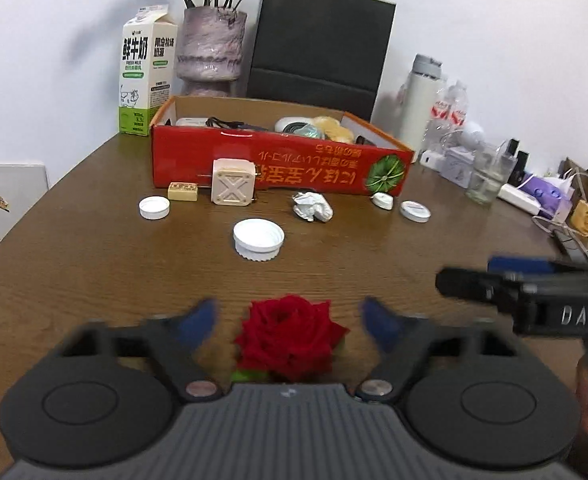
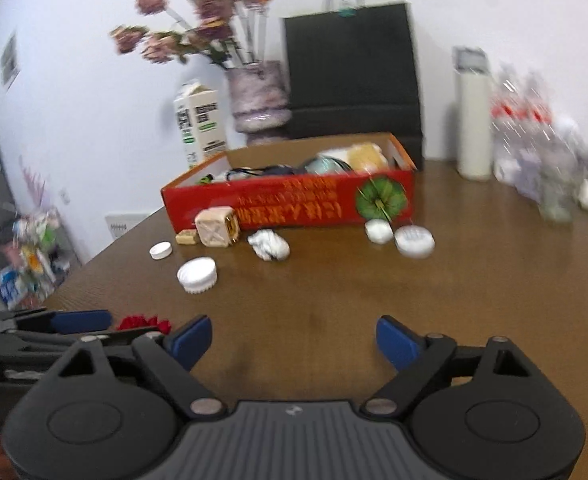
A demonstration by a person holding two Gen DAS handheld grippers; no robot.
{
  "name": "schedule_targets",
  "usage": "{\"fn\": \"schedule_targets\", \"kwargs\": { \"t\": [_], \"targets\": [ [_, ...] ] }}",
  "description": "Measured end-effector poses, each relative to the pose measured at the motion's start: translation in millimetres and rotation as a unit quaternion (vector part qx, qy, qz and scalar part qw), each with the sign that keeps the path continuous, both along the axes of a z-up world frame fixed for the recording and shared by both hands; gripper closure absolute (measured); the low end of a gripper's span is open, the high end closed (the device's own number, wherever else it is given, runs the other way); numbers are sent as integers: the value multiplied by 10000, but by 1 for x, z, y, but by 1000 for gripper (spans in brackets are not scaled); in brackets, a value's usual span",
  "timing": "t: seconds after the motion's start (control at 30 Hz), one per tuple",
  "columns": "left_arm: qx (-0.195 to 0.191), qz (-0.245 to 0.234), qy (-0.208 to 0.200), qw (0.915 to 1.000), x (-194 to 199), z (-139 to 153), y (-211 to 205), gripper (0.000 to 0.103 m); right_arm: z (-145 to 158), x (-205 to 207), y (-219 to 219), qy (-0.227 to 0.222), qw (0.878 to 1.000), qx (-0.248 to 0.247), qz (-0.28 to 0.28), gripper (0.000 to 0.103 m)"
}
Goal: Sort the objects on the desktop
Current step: 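Grasp the red rose with left tool while right tool grasps the white lid, then drop the rose into box with left tool while right tool drops the lid in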
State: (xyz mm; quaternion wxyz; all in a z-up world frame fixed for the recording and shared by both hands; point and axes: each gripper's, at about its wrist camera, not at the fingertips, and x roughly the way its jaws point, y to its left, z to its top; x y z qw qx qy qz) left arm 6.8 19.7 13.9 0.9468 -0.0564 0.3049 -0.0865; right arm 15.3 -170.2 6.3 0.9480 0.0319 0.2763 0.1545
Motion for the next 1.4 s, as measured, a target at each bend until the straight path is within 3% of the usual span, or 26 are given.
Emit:
{"fn": "schedule_targets", "kwargs": {
  "t": [0.03,0.13,0.27,0.37,0.43,0.5,0.63,0.77,0.87,0.93,0.97,1.03,1.17,1.27,1.4],
  "targets": [
    [-64,-19,123,9999,4,-3,1,55,3,7,3,-11,9999,-60,120,18],
    [-330,-62,193,9992,2,-6,11,62,13,32,19,21,9983,-172,560,18],
    [-546,136,-54,9984,-18,1,30,68,10,71,58,233,9932,-354,1084,19],
    [-611,470,-218,9968,-29,7,48,70,-2,92,95,441,9886,-679,1267,31],
    [-607,724,-322,9950,-33,14,61,71,-10,100,116,439,9852,-918,1379,54],
    [-630,905,-474,9928,-35,24,74,71,-16,106,126,457,9852,-1081,1247,64],
    [-580,1199,-942,9866,-26,53,89,71,-16,102,114,438,9907,-772,1034,65],
    [-442,1412,-1455,9782,-5,88,87,71,20,85,89,-404,9950,-737,544,65],
    [20,1502,-2020,9678,20,125,72,70,65,81,56,-1255,9906,-534,-91,65],
    [332,1333,-2337,9626,44,144,60,69,89,89,36,-1543,9861,-403,-464,64],
    [372,1177,-2341,9643,62,151,54,69,100,99,27,-1583,9852,-323,-579,64],
    [142,914,-2020,9750,109,156,51,69,114,120,14,-1534,9855,-176,-700,64],
    [-17,1314,-1326,9824,186,130,50,69,119,171,6,-1032,9915,-358,-709,64],
    [122,1231,-691,9899,232,98,49,68,100,215,5,-587,9937,-671,-674,64],
    [321,1215,-66,9920,262,61,54,69,60,272,2,148,9939,-662,-874,64]
  ]
}}
